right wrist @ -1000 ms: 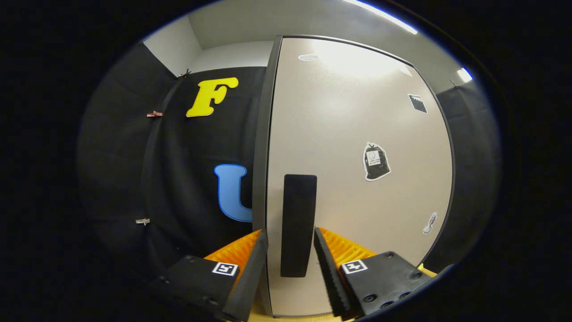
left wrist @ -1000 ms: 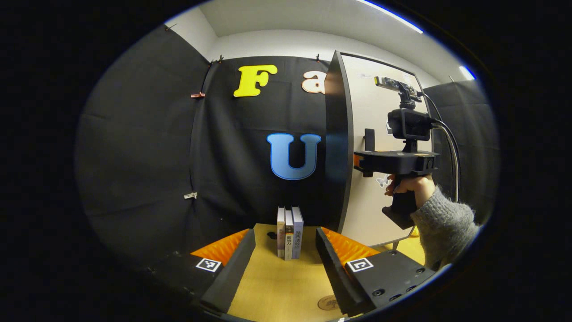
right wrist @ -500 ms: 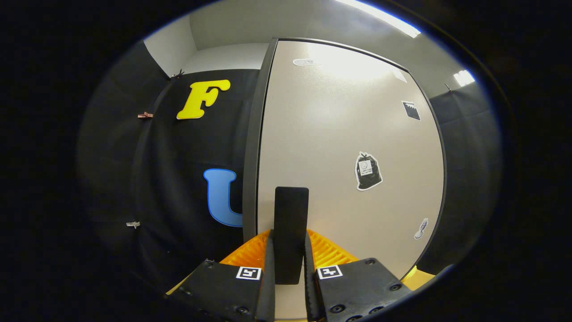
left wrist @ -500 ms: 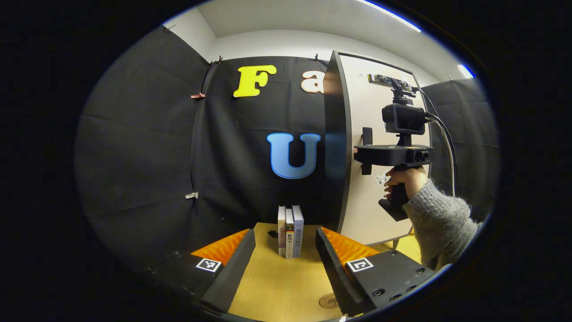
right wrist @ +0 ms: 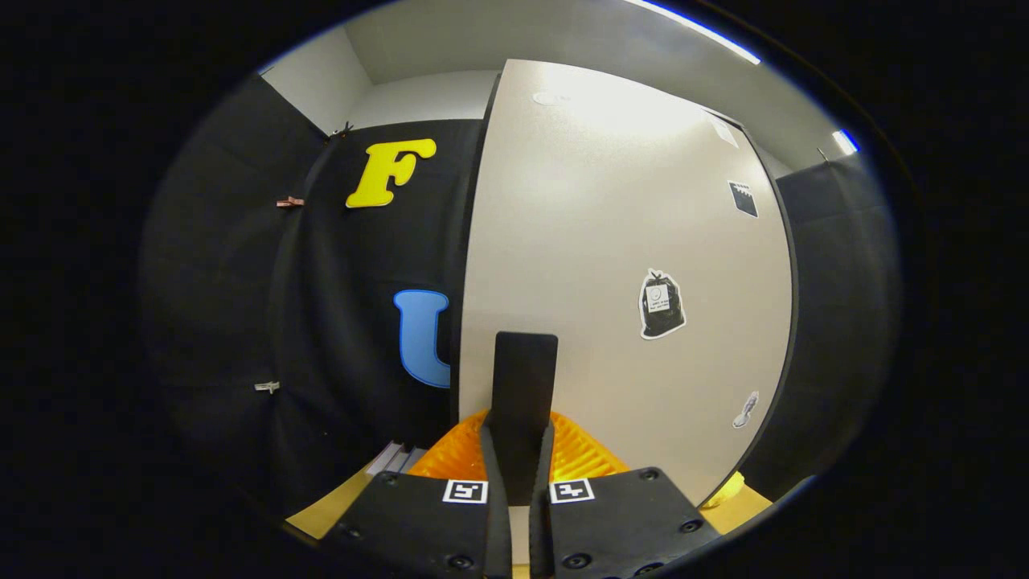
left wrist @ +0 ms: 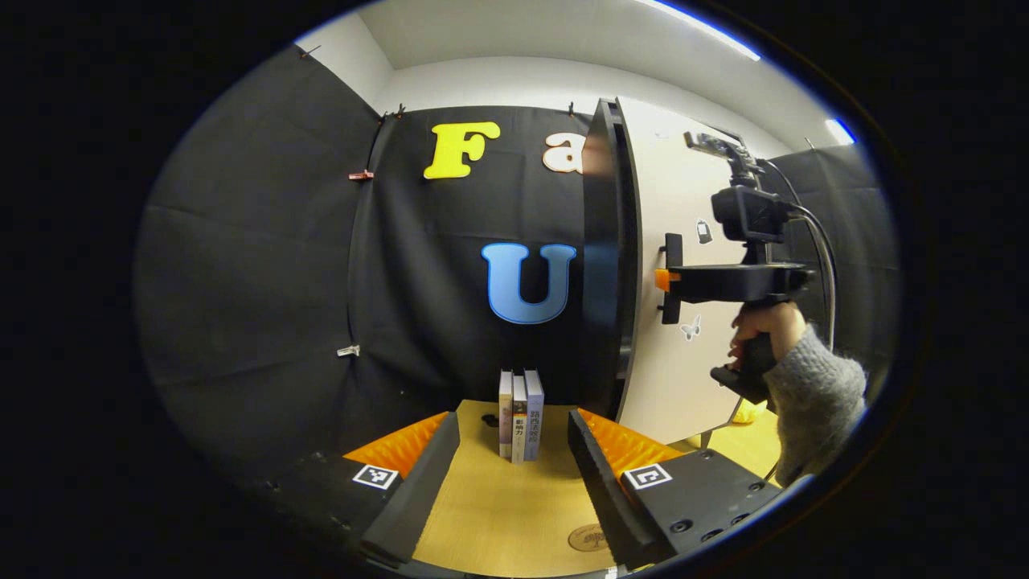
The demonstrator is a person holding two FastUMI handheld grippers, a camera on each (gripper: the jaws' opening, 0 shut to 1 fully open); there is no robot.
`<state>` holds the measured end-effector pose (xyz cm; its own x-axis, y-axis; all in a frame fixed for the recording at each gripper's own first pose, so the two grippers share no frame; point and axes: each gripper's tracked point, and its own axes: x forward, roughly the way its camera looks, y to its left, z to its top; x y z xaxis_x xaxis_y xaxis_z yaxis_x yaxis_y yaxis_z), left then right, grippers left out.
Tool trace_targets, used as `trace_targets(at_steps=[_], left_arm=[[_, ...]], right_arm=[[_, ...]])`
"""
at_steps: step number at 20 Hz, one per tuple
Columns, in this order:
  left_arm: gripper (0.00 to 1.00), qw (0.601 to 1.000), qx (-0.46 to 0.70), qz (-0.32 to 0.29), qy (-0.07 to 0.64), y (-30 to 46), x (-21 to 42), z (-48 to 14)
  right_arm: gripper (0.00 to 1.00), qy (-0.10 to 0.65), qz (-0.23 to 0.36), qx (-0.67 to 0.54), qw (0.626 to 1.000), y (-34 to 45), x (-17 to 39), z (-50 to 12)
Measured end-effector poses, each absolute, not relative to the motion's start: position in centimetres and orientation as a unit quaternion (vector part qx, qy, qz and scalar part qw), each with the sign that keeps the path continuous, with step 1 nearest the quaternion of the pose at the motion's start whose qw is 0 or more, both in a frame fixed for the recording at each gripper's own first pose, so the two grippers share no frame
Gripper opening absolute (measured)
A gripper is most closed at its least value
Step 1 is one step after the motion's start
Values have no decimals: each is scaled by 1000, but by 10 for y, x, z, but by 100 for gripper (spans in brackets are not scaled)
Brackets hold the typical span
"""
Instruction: Open the cabinet door with the right hand, grasp the bottle in the cabinet with the left hand and place it on the coaster, then close the cabinet door with the right hand.
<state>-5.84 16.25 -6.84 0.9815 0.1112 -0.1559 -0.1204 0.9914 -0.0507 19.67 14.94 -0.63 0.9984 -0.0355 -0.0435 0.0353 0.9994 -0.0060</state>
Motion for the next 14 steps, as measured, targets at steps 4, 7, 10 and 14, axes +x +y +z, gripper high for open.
trace_targets(at_steps=[4,7,10,14], left_arm=[[87,997,-22,34,73,142,-59,-65],[87,997,-17,18,69,128,-60,-63],[86,998,-15,2,66,112,-62,-58],[86,998,-11,-25,60,89,-62,-54]], right_arm=[[13,26,-3,2,1000,148,173,5],[13,28,-3,4,1000,138,149,10],[13,30,0,2,1000,124,122,12],[13,36,3,7,999,102,94,16]])
